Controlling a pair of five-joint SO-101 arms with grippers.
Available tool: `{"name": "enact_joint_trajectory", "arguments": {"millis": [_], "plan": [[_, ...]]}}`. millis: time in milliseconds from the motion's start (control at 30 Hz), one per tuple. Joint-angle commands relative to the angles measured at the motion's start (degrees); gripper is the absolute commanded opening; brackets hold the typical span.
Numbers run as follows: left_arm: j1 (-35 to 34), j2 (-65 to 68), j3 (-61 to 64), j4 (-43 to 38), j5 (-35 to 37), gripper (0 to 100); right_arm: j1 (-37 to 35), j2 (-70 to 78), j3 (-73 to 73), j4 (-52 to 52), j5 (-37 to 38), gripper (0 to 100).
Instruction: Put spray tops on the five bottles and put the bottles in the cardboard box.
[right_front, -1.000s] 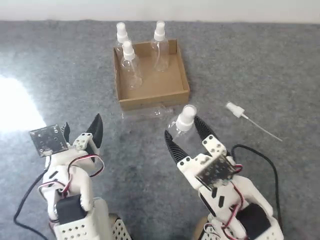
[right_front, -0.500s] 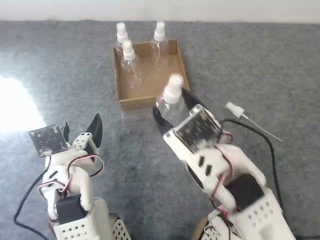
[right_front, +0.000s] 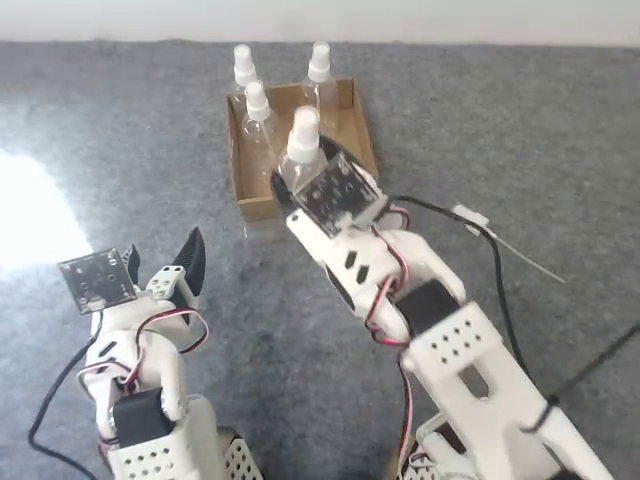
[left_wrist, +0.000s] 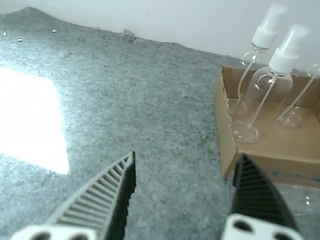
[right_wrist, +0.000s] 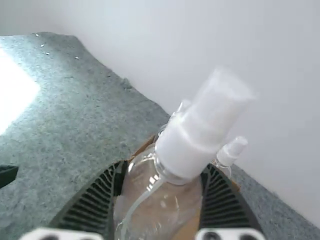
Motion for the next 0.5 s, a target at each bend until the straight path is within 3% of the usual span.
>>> {"name": "enact_joint_trajectory", "arguments": {"millis": [0,467], "plan": [[0.0,-0.79,-0.48,-1.41,0.35,29,3.03,6.11,-9.32,-2.86,-0.18,5.4],[0.0,-0.79,-0.48,-1.41,0.35,29,8.66,30.46,-20.13,-15.69,-0.35,5.5]]}}
